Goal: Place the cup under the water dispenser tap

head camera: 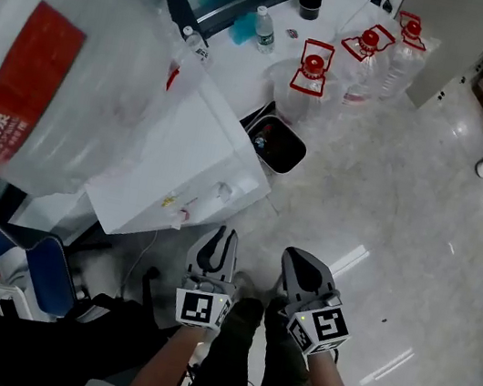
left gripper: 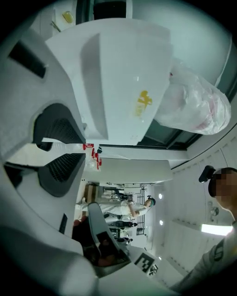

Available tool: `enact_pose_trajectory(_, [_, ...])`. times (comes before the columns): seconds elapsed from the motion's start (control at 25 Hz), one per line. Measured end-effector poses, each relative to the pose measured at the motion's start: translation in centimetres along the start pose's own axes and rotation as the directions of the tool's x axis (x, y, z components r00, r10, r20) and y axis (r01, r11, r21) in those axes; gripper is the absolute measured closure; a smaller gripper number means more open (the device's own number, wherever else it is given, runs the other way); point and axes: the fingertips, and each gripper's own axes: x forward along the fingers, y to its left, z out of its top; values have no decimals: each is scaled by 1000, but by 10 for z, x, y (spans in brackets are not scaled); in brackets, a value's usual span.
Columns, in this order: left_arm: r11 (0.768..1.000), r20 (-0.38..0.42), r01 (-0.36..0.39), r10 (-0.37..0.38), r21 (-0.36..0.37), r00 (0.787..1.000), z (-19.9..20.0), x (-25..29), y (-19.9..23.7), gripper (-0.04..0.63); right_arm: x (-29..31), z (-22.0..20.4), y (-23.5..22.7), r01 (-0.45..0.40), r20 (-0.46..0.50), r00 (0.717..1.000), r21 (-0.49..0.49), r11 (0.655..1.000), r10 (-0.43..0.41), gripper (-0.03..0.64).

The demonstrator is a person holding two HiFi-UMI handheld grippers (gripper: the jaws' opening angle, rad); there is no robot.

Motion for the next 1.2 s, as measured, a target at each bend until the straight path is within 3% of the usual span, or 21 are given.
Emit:
enact_pose_trajectory(0.32, [991, -19, 114, -116, -76, 993, 114, -33, -32, 571, -34, 82, 39, -17, 29, 999, 24, 1000, 17, 606])
enact_pose_trajectory(0.6, [959, -20, 229, -235, -168, 972, 210, -49, -57, 586, -59, 156, 69, -50, 53, 997, 27, 998, 48, 606])
enact_pose_trajectory(0.72, [946, -24, 246, -256, -211, 966, 246, -53, -61, 586, -67, 187, 81, -69, 64, 996, 34, 997, 67, 606])
enact_pose_trajectory(0.92, [912, -38, 251, -278, -324, 960, 276, -64, -70, 586, -86, 223, 99, -102, 87, 991, -25, 994, 104, 606])
enact_pose_trajectory(1.2, [895, 7, 292, -308, -337, 951, 299, -74, -71, 586, -94, 251, 118, -123, 120, 984, -58, 991, 129, 606])
